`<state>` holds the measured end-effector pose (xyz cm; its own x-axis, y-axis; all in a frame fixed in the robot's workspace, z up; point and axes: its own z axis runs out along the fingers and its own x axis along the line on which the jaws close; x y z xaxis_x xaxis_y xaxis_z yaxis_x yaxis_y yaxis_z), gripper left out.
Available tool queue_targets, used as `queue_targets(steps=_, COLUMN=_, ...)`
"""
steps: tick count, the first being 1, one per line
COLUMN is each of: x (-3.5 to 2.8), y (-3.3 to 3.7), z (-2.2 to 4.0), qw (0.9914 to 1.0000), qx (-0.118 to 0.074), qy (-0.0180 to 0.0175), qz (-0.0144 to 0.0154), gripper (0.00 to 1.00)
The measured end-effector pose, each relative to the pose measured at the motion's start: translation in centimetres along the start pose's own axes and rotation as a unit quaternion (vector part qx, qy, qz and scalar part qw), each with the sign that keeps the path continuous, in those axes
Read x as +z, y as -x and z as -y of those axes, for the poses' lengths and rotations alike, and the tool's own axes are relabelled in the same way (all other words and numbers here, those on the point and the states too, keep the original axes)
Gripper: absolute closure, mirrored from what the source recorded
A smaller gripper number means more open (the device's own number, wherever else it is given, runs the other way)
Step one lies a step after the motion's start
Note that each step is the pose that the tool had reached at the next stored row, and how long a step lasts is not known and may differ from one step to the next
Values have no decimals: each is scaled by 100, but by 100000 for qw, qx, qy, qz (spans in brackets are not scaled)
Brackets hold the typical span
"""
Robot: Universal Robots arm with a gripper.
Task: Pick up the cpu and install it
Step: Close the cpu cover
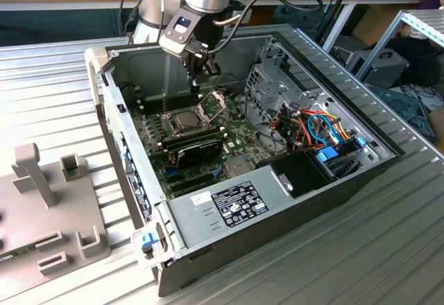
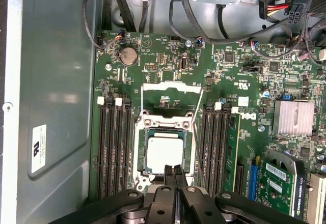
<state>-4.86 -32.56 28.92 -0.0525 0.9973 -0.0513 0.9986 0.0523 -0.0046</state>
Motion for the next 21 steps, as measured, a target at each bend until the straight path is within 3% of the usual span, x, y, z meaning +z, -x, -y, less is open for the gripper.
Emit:
queue_targets(steps=13, x=0, y=3, z=-52, qw=100000, qx=1, qy=0, qz=0, gripper=89)
queue_targets(steps=21, x=0, y=8, z=-149, qw=100000, qx=2, qy=0, qz=-4, gripper=89)
